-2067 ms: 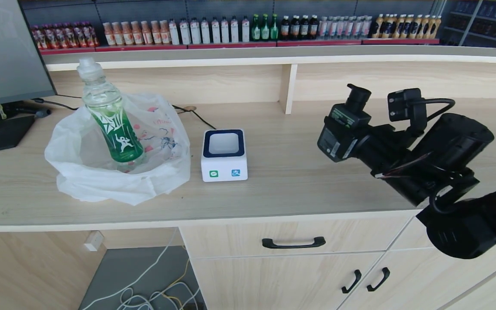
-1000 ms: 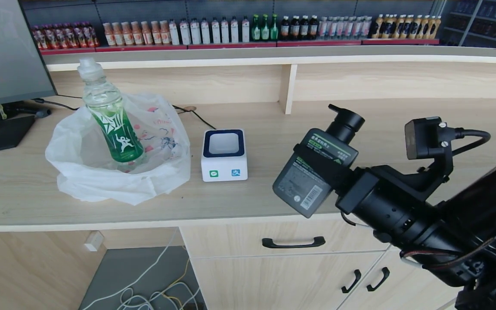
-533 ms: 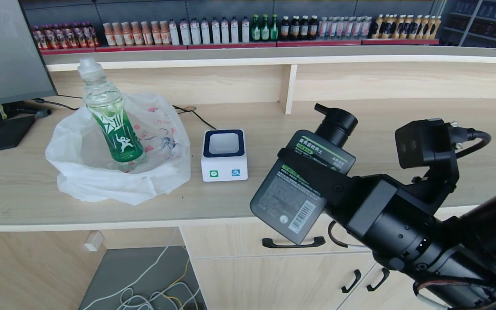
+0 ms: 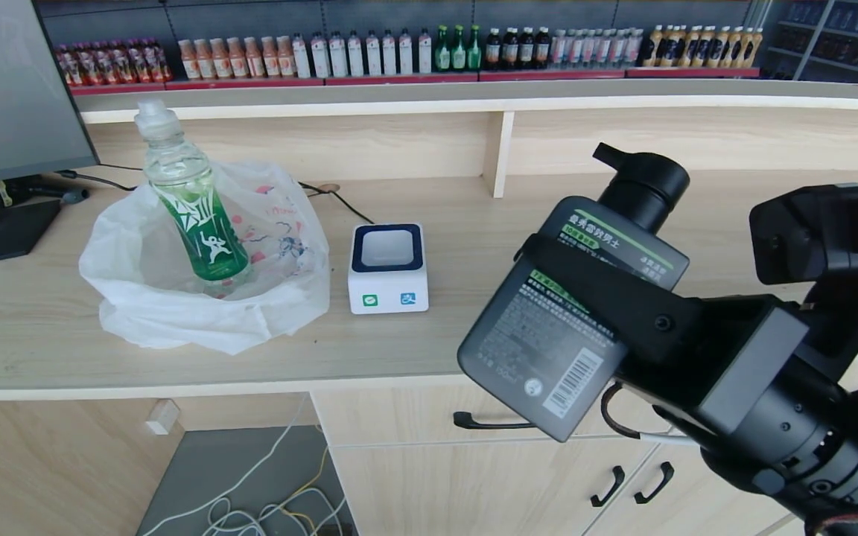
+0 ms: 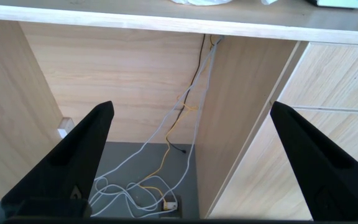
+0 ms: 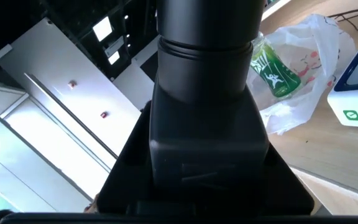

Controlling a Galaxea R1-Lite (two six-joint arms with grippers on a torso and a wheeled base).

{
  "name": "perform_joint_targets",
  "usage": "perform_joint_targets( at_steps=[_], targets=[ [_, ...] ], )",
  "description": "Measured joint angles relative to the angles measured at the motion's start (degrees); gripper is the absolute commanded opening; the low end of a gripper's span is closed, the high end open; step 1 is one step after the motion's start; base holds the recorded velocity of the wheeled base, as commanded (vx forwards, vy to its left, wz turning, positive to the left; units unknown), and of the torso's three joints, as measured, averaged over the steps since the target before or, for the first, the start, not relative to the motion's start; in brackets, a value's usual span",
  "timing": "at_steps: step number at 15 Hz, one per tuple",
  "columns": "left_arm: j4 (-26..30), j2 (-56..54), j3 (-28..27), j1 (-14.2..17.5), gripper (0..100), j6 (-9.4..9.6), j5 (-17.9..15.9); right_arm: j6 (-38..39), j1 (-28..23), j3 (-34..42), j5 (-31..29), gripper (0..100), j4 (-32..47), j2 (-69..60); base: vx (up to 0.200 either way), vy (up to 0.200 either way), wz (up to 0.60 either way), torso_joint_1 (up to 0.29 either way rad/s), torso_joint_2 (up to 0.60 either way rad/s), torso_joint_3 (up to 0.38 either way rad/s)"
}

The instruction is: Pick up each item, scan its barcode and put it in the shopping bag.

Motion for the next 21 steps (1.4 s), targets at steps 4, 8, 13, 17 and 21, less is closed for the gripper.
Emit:
perform_joint_targets(
  at_steps=[4, 8, 13, 17, 21],
  targets=[
    [0.0, 0.0, 0.0, 0.0, 100, -0.11, 0.0, 0.0, 0.0, 0.2, 0.1, 0, 0.0, -0.9, 0.000, 0.000, 0.00, 0.000, 0.00, 0.000],
    [0.0, 0.0, 0.0, 0.0, 100, -0.18, 0.0, 0.0, 0.0, 0.2, 0.1, 0, 0.0, -1.1, 0.000, 0.000, 0.00, 0.000, 0.00, 0.000],
    [0.0, 0.0, 0.0, 0.0, 100, -0.02, 0.0, -0.2, 0.1, 0.2, 1.3, 0, 0.0, -1.2, 0.000, 0.000, 0.00, 0.000, 0.00, 0.000],
    [0.0, 0.0, 0.0, 0.0, 100, -0.07, 0.0, -0.3, 0.1, 0.2, 1.3, 0, 0.0, -1.2, 0.000, 0.000, 0.00, 0.000, 0.00, 0.000],
    [0.0, 0.0, 0.0, 0.0, 100, -0.02, 0.0, -0.9, 0.2, 0.2, 1.6, 0, 0.0, -1.0, 0.000, 0.000, 0.00, 0.000, 0.00, 0.000]
  ],
)
